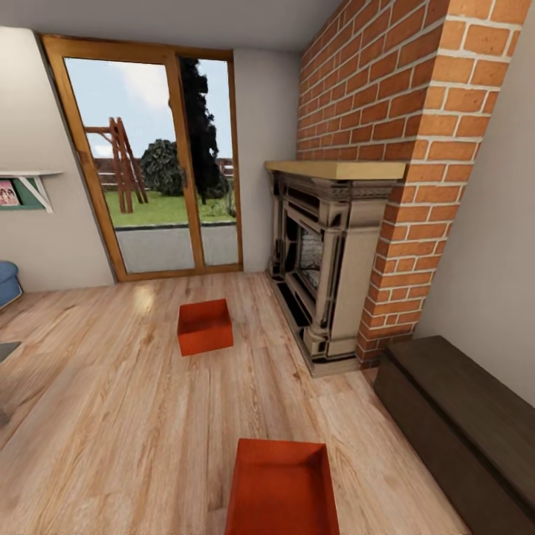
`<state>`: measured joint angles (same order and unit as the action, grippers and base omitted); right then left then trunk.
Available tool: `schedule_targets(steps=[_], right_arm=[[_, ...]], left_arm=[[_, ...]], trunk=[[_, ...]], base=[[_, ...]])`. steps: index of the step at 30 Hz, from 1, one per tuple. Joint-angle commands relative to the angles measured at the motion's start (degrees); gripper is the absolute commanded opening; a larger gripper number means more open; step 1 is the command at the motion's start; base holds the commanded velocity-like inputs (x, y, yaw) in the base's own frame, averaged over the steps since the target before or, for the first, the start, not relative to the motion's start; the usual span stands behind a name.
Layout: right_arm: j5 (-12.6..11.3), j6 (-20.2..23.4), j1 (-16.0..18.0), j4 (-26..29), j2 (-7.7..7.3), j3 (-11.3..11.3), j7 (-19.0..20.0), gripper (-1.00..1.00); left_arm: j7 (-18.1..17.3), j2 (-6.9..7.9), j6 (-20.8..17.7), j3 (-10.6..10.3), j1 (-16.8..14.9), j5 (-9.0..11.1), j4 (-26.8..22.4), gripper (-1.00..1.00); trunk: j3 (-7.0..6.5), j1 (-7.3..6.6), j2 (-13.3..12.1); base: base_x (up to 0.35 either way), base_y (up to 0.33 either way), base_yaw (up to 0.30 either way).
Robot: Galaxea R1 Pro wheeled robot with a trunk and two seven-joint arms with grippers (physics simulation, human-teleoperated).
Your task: Move the two storage containers from the living room to the garage. In the garage, place one container on the floor and stack the other container on top of it (either order is fine).
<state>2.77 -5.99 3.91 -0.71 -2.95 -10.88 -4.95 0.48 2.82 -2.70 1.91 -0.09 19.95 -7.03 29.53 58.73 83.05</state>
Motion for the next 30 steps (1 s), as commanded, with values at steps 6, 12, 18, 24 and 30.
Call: schedule_targets(steps=[6,12,18,24,30], right_arm=[[0.22,-0.10,0.04,-0.08,0.25,-0.19,-0.32,1.00],[0.15,-0.07,0.04,-0.08,0.28,-0.19,-0.32,1.00],[0.13,-0.07,0.04,-0.08,0.35,-0.19,-0.32,1.00],[0.13,-0.07,0.04,-0.08,0.39,-0.19,-0.32,1.00],[0.19,-0.25,0.04,-0.08,0.38,-0.19,-0.32,1.00]], left_arm=[[0.04,0.00,-0.28,0.17,0.00,0.18,-0.09,1.00],[0.05,0.00,-0.28,0.13,0.00,0.18,-0.09,1.00],[0.04,0.00,-0.28,0.19,0.00,0.18,-0.11,1.00],[0.03,0.00,-0.28,0.12,0.00,0.18,-0.09,1.00],[0.02,0.00,-0.28,0.16,0.00,0.18,-0.09,1.00]], trunk=[[0.60,0.00,0.03],[1.10,0.00,0.03],[1.57,0.00,0.03],[2.04,0.00,0.03],[2.55,0.00,0.03]], base=[[0.000,0.000,-0.026],[0.000,0.000,-0.153],[0.000,0.000,-0.182],[0.000,0.000,-0.158],[0.000,0.000,-0.065]])
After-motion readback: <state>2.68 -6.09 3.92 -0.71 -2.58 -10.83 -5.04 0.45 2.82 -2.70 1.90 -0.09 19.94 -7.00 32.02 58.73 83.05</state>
